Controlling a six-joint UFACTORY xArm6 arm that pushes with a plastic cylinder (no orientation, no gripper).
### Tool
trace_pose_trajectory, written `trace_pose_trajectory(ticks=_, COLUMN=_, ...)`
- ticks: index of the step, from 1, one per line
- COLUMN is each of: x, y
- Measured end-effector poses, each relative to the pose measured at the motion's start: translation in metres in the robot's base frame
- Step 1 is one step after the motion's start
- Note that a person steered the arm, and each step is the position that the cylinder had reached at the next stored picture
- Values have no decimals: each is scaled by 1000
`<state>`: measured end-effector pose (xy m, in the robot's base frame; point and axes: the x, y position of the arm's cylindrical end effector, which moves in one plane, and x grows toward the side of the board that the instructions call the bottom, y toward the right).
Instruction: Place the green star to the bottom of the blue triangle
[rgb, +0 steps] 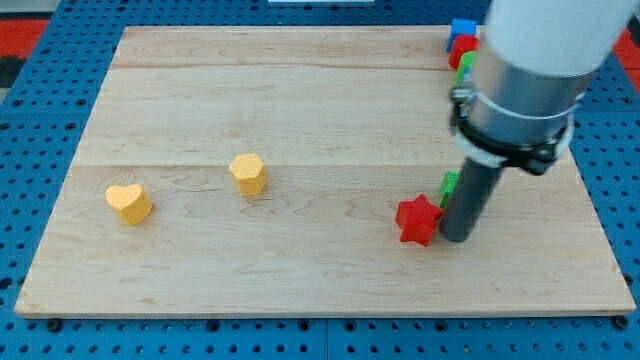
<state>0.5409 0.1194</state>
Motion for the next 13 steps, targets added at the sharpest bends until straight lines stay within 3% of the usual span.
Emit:
trace_pose_trajectory(ticks=1, x=-22, y=-6)
trace_pose_trajectory(ticks=2, x=-35, y=41)
trace_pose_trajectory(ticks=4, x=-40, y=53)
trace_pose_trajectory(ticks=8, x=-119, y=45)
trace_pose_trajectory(ticks=13, x=-151, y=58)
